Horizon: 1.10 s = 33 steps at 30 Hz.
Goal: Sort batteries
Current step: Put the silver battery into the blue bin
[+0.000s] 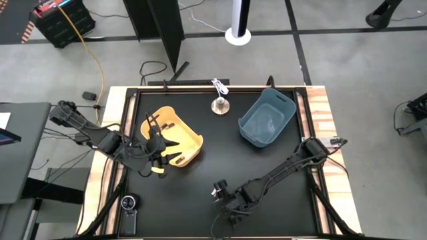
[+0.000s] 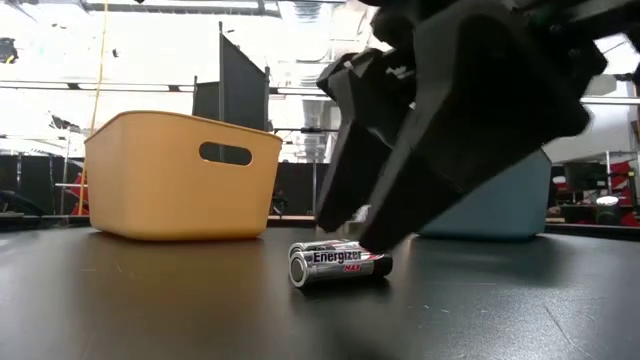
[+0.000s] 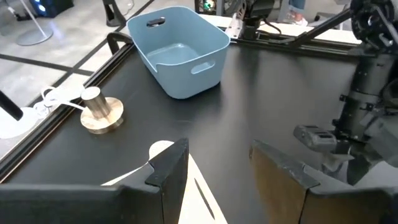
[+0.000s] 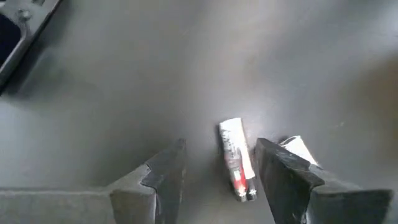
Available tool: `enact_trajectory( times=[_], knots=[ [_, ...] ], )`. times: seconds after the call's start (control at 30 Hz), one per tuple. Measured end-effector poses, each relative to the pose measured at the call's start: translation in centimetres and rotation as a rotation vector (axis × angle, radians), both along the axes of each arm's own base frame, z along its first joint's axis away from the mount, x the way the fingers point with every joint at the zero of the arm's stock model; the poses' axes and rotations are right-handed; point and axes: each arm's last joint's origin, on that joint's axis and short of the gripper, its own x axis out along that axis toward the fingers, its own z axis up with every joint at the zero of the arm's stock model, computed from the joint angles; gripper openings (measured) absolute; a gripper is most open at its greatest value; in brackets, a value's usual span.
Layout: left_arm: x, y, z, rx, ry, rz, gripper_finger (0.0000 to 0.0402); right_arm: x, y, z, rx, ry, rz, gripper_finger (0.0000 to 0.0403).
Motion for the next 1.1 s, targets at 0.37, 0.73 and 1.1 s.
enact_trajectory(
  times=[0.37, 0.73, 1.1],
  knots=[
    [-0.1, 0.0, -0.1, 0.007, 0.011, 0.000, 0.0164, 0.0, -0.3, -0.1, -0.004, 0.020, -0.023, 0.0206],
    [-0.1, 0.0, -0.1, 0.007, 0.011, -0.001, 0.0164, 0.1, -0.2, -1.5, -0.015, 0.042, -0.028, 0.0205],
    [-0.1, 0.0, -0.1, 0.011, 0.012, -0.002, 0.0164, 0.2, -0.4, -1.5, -0.003, 0.047, -0.049, 0.0190]
  ],
)
